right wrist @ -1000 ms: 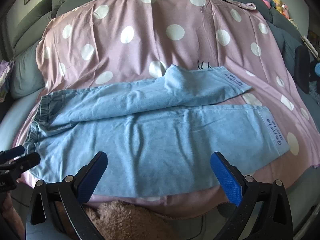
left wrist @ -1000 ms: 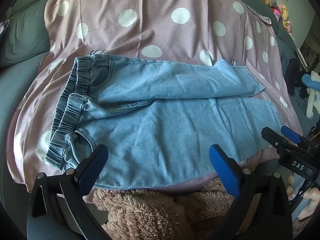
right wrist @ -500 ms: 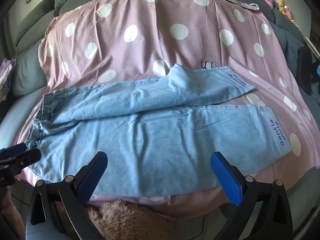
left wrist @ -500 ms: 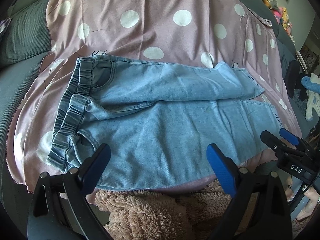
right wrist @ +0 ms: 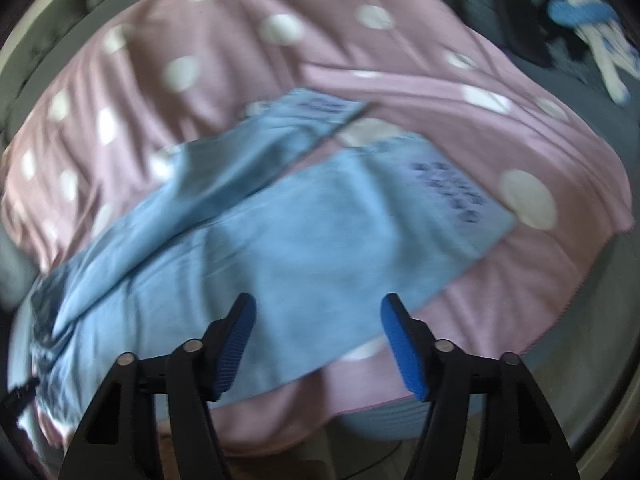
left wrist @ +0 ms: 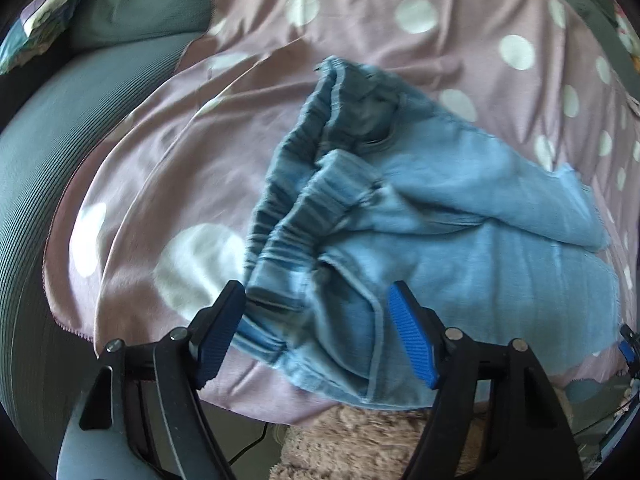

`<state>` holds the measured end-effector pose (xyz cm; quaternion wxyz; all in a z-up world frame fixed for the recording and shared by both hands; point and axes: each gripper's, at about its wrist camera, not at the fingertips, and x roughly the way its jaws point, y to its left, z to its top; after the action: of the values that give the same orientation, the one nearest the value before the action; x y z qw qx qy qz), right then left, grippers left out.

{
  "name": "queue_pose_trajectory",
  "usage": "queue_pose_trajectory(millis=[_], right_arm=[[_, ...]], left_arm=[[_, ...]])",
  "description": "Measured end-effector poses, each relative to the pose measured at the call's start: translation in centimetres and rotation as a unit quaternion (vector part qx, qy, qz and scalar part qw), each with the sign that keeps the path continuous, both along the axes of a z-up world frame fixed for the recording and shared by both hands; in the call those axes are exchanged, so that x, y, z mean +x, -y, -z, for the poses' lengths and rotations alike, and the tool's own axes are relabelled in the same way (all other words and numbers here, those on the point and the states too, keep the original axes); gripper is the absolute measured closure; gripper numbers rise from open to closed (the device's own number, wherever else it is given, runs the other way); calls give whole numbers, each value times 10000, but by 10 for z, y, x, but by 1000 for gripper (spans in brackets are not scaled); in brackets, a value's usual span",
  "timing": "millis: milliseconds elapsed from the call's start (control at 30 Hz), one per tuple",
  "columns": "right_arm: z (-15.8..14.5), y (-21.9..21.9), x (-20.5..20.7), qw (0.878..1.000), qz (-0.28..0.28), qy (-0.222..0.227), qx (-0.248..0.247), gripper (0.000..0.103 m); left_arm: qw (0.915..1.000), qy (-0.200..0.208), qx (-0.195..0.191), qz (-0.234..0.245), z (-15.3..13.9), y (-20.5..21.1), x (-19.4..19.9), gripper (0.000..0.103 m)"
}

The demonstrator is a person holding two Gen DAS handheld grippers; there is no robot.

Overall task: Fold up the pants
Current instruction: 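Grasp the waistband with the left tool while the right tool grasps the labeled hem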

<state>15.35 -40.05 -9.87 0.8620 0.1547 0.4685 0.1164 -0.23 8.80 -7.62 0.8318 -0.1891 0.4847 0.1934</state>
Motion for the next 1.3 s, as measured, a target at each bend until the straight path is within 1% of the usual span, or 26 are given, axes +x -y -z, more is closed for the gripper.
queue_pose_trajectory(millis=[67, 133, 167, 267, 333, 400, 467, 533, 567, 600, 700, 767, 833, 900, 933, 967, 1000, 1100, 1133, 1200, 1267, 1300], right_arm=[[11, 25, 12, 9992, 363, -139, -119, 49], [20, 48, 24, 9975, 641, -300, -75, 50], [26, 62, 32, 9962, 794, -370, 6, 50], [36, 85, 43, 9925, 1102, -521, 68, 51], [40, 91, 46, 9916, 1150, -560, 198, 55], [48, 96, 51, 9898, 1154, -670, 500, 65], [53, 97, 54, 9886, 1158, -696, 667, 70], [53, 94, 55, 9889, 1186, -612, 649, 78], [54, 96, 56, 9889, 1207, -584, 645, 86], [54, 96, 57, 9886, 1233, -567, 646, 90], [51, 99, 59, 9880, 1274, -480, 724, 94], [34, 101, 53, 9889, 1295, -187, 697, 95], [18, 105, 44, 9882, 1301, 93, 802, 96], [6, 110, 34, 9874, 1315, 305, 827, 96], [5, 110, 31, 9882, 1294, 369, 729, 96], [7, 110, 30, 9892, 1286, 351, 605, 97], [16, 108, 33, 9905, 1271, 240, 463, 97], [47, 106, 40, 9907, 1286, -187, 406, 96], [53, 107, 39, 9901, 1319, -238, 408, 96], [52, 106, 36, 9898, 1359, -190, 379, 97], [43, 106, 34, 9896, 1393, -63, 345, 97], [40, 105, 34, 9900, 1376, -31, 295, 97]], left_arm=[[9998, -85, -111, -169, 8, -9, -1, 38], [9988, -147, -340, -324, 16, -16, -3, 43], [9984, -178, -393, -370, 19, -18, -4, 46], [9984, -120, -408, -361, 19, -18, -9, 49], [9980, -93, -504, -380, 19, -17, -12, 52], [9971, -43, -644, -414, 19, -18, -15, 53], [9958, 30, -790, -469, 20, -21, -19, 54], [9949, 108, -835, -547, 20, -22, -21, 58], [9945, 148, -839, -603, 20, -22, -22, 59], [9944, 172, -826, -638, 18, -21, -23, 61], [9944, 316, -726, -706, 9, -24, -26, 63], [9942, 408, -716, -688, 0, -26, -30, 65], [9933, 466, -787, -707, -4, -32, -34, 66], [9938, 351, -781, -707, 1, -34, -35, 66], [9946, 226, -768, -655, 6, -34, -34, 66], [9948, 137, -757, -669, 12, -34, -35, 65], [9948, 92, -765, -664, 16, -33, -35, 65], [9952, 110, -722, -648, 13, -33, -39, 65], [9952, 115, -718, -657, 10, -34, -40, 65], [9960, 102, -646, -604, 6, -32, -40, 65], [9962, -7, -638, -593, 11, -33, -37, 64], [9958, -86, -663, -631, 17, -35, -36, 60]])
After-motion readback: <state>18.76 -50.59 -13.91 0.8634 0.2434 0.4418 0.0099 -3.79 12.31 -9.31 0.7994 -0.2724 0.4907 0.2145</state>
